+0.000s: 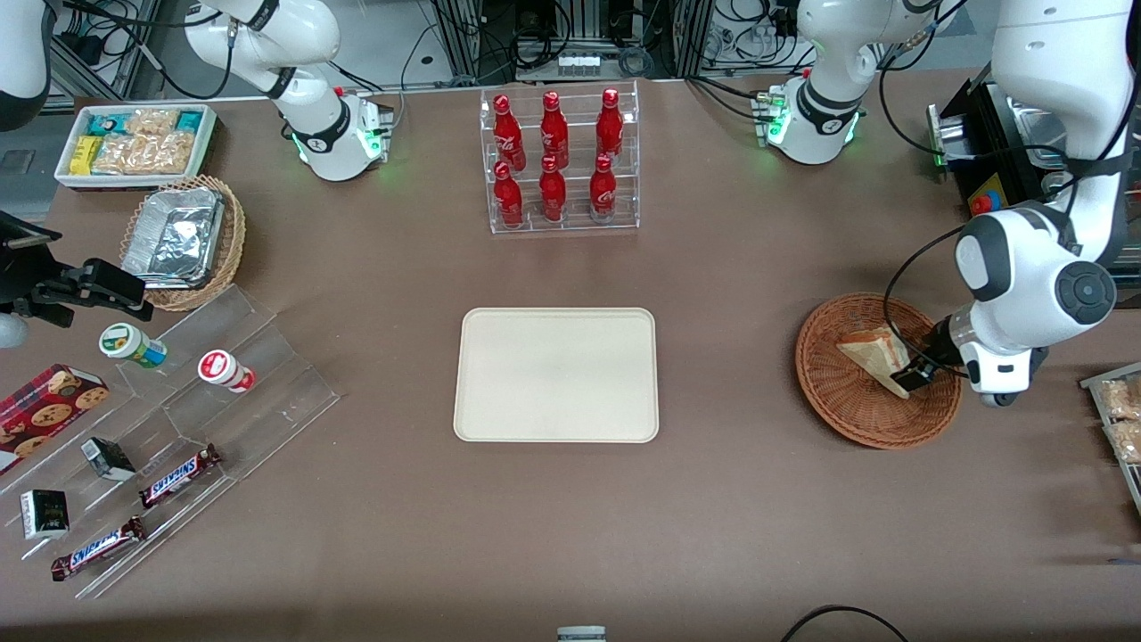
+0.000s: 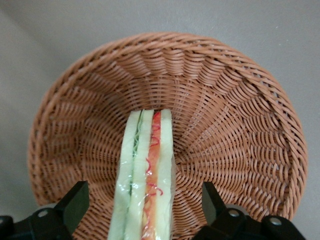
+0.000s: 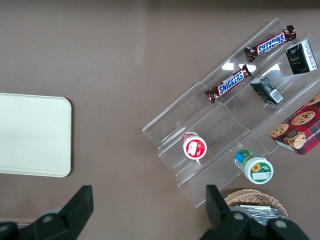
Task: Place sandwich from basket to tray
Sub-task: 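Lower the open left gripper onto the sandwich in the basket, then close the left gripper on the sandwich and lift it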
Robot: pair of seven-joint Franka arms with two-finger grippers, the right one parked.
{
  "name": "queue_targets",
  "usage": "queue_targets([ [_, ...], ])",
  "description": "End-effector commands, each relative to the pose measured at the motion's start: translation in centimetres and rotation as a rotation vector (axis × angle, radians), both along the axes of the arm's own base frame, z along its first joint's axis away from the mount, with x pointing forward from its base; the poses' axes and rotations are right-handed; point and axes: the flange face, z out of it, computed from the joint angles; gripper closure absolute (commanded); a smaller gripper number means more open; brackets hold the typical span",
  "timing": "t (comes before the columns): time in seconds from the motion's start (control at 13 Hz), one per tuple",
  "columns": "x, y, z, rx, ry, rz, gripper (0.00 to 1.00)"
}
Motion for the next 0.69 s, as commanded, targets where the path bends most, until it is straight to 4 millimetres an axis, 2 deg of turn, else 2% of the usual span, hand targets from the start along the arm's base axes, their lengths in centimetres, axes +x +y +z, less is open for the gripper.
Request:
queue_targets([
  [0.0, -0.5, -0.1, -1.6, -0.011, 0.015, 0.039, 0.00],
  [0.15, -1.2, -0.1, -3.3, -0.009, 0.028, 0.041, 0.00],
  [0.31, -1.4, -0.6, -4.1, -0.007, 0.036, 0.029, 0.09],
  [0.46, -1.7, -1.0, -4.7, -0.007, 0.051, 0.019, 0.32],
  [0.54, -1.7, -0.8, -4.5, -0.008, 0.054, 0.016, 0.41],
  [0.62, -1.7, -0.8, -4.2, -0.009, 0.055, 0.015, 0.46],
])
